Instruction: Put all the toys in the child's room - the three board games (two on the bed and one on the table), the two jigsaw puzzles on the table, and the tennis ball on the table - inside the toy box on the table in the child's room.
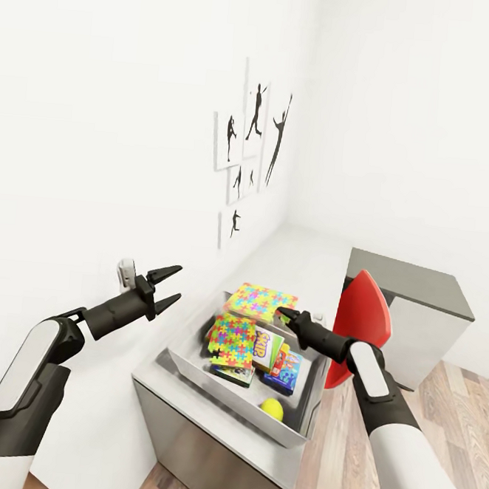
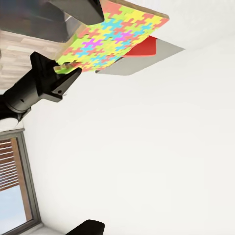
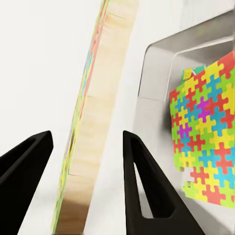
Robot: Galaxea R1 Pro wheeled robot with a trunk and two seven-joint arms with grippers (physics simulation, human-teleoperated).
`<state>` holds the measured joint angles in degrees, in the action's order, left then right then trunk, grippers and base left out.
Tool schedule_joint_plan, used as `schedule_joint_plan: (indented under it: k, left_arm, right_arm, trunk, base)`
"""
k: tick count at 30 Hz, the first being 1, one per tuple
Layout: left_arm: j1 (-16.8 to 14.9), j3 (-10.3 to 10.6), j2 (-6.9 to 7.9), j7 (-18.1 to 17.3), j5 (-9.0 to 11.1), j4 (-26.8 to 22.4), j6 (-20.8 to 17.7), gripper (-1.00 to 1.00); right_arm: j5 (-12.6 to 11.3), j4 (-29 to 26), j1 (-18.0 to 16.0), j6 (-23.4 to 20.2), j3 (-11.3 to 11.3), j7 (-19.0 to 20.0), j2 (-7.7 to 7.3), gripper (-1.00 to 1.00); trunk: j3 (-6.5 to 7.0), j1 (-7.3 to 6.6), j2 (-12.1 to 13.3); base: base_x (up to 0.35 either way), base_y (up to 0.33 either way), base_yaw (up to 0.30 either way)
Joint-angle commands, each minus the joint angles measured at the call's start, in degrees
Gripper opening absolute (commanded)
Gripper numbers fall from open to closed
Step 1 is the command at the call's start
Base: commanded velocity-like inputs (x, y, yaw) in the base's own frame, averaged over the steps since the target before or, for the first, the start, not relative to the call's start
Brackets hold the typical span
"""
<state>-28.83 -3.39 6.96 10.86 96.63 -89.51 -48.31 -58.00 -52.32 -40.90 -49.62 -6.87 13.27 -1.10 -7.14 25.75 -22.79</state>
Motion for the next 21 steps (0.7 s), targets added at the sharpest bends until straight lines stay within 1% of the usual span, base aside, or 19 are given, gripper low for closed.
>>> schedule_joint_plan:
  k: [1,8,14,21]
  left_arm:
    - [-0.06,-0.05,-0.01,0.57,0.60,-0.04,-0.20,1.00]
    - [-0.08,-0.04,-0.02,0.57,0.59,-0.05,-0.20,1.00]
    - [-0.09,-0.04,-0.02,0.57,0.58,-0.05,-0.20,1.00]
    - [-0.09,-0.03,-0.01,0.57,0.58,-0.10,-0.20,1.00]
  right_arm:
    - [0.42,0.14,-0.15,0.29,-0.11,0.44,0.03,-1.00]
    - [0.41,0.51,-0.41,1.97,0.04,0.27,0.11,-1.00]
    - [0.37,0.57,-0.50,2.29,0.07,-0.14,0.21,-1.00]
    - [0.40,0.71,-0.70,2.45,0.09,-0.43,0.36,-1.00]
  trunk:
    - [-0.13,0.04,-0.13]
    - [-0.13,0.04,-0.13]
    - [-0.21,0.04,-0.13]
    - [-0.66,0.04,-0.13]
  base:
    - [0.000,0.000,0.000]
    - [0.000,0.000,0.000]
    - [0.000,0.000,0.000]
    - [0.000,0.000,0.000]
